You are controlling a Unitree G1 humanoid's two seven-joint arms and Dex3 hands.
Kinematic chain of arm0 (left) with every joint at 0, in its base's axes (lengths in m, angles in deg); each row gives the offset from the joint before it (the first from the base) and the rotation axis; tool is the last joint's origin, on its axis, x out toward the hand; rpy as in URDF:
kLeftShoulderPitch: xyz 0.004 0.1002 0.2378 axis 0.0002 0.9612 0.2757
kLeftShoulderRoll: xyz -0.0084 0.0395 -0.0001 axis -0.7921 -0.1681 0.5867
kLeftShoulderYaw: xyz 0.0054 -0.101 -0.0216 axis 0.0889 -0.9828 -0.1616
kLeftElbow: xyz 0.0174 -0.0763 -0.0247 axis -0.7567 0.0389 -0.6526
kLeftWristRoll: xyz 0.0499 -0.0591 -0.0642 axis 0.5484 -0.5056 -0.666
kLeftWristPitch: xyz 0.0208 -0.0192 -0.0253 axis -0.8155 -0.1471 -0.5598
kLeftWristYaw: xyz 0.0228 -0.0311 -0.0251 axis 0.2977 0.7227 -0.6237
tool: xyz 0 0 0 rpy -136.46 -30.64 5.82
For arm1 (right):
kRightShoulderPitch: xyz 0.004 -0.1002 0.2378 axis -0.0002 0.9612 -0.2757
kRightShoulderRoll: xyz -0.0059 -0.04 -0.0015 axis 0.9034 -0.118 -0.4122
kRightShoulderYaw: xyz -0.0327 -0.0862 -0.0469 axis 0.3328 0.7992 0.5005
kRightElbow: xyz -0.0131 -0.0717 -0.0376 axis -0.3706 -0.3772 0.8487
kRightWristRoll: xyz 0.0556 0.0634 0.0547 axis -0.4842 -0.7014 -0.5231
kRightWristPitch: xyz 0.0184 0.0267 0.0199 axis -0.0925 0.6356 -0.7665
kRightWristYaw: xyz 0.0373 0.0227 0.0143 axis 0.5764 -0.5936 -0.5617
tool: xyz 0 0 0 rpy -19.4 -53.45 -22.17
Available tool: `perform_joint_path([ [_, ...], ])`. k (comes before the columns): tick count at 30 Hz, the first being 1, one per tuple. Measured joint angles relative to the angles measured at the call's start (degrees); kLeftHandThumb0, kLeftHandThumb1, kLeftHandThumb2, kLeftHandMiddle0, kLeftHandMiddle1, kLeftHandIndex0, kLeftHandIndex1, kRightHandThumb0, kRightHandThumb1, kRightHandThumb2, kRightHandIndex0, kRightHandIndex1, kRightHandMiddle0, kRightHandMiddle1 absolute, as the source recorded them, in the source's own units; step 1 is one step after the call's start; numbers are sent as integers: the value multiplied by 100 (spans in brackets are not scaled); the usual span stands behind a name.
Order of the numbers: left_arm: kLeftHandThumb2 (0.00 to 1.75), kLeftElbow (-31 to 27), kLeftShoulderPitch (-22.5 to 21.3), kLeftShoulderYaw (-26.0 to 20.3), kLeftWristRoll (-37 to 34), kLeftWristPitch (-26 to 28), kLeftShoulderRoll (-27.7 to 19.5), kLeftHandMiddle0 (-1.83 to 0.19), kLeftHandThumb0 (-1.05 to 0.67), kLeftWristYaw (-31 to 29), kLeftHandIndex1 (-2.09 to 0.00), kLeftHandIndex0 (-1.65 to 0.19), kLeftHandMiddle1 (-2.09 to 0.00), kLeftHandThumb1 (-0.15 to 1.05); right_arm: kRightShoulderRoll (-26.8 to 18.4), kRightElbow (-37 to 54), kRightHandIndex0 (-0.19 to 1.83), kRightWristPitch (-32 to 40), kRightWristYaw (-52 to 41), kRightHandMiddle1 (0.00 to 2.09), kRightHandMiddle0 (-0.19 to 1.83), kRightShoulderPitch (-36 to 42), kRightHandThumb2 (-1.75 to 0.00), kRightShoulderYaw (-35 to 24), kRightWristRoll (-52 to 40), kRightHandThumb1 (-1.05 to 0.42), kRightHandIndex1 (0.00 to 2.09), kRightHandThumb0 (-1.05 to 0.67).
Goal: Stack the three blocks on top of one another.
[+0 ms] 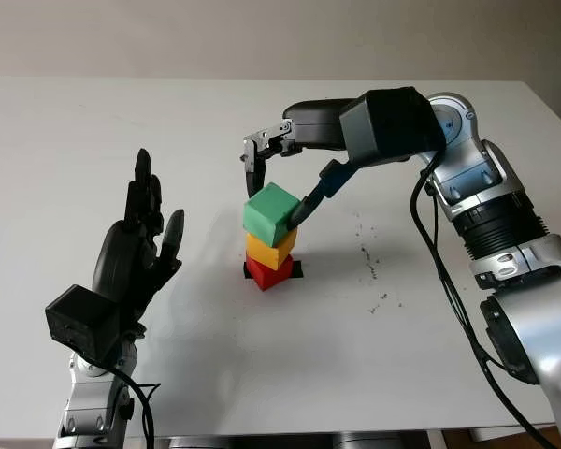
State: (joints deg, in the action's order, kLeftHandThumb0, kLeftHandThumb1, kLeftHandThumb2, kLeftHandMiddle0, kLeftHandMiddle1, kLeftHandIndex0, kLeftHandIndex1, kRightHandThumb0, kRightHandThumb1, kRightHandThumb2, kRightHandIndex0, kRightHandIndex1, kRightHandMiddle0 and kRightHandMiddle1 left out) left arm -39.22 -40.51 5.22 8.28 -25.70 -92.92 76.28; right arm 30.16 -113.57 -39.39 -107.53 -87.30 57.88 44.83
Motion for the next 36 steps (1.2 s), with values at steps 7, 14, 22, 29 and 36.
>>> perform_joint_path([
  [7, 50, -88, 0, 2, 4, 144, 0, 19, -81, 27, -2, 19, -4, 105, -50, 10, -1, -97, 14, 67, 13, 110, -5, 5, 70, -84, 3, -49],
  [14, 49, -122, -1, 1, 10, 173, -2, 19, -81, 33, -2, 19, -2, 105, -106, 74, -6, -579, 4, 48, 11, 147, -5, 4, 43, -82, 3, -62],
  [22, 48, -138, -1, -10, 5, 261, -24, 19, -81, 33, -2, 19, -2, 105, -226, 67, -11, -1023, -73, 36, -1, 147, -6, 4, 8, -83, 2, -71],
  [29, 48, -150, -4, -41, -24, 281, -25, 19, -84, 19, -3, 19, -3, 105, -467, 771, -19, -218, -118, 1, -19, 424, -9, -320, -306, -95, 0, -87],
  [36, 46, -149, -11, -119, -157, 303, -28, 19, -83, -26, -5, 18, -4, 105, -491, 1592, -17, 405, 1245, 4, -16, 1546, -49, -1318, -766, -105, 4, -80],
])
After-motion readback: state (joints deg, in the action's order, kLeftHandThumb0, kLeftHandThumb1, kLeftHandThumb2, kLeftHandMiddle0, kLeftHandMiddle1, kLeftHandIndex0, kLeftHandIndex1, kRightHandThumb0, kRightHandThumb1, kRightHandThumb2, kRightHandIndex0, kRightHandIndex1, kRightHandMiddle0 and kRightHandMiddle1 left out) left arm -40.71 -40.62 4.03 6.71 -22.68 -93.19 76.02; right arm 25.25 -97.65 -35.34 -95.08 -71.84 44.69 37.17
